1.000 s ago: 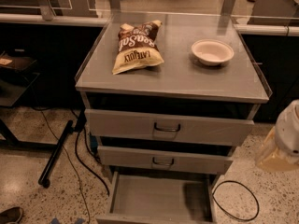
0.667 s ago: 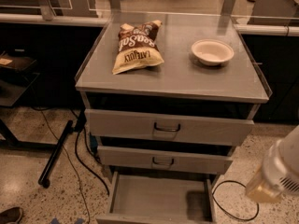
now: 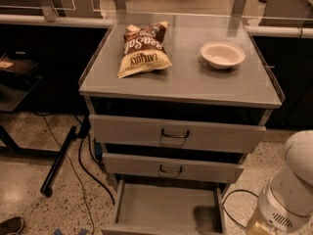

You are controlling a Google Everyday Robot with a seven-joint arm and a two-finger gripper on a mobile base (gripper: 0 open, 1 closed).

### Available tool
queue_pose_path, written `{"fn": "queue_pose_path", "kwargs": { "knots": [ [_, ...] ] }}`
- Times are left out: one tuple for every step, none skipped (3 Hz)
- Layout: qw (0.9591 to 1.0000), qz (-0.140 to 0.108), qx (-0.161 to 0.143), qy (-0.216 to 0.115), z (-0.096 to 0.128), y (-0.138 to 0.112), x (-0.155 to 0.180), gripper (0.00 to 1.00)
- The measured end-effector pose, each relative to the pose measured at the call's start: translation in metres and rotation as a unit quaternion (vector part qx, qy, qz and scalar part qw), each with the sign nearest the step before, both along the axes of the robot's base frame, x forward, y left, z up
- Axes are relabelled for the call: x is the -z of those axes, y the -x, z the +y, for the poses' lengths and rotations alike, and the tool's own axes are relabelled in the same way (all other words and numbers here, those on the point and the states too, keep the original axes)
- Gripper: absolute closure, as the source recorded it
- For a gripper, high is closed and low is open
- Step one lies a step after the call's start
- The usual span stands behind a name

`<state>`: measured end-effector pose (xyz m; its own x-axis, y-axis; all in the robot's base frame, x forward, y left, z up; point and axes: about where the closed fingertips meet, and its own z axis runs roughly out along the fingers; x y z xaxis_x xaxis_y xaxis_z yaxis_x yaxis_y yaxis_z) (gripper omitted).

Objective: Close bottom drawer

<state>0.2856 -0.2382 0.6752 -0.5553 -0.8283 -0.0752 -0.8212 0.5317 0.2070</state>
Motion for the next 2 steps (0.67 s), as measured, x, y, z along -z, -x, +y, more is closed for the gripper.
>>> {"fn": "queue_pose_path", "kwargs": {
  "knots": [
    [0.9988, 0.043, -0.007, -0.021, 0.015, 0.013, 0.067, 1.00],
    [0.9966, 0.074, 0.015, -0.033, 0.022, 0.017, 0.140, 1.00]
  ]
}}
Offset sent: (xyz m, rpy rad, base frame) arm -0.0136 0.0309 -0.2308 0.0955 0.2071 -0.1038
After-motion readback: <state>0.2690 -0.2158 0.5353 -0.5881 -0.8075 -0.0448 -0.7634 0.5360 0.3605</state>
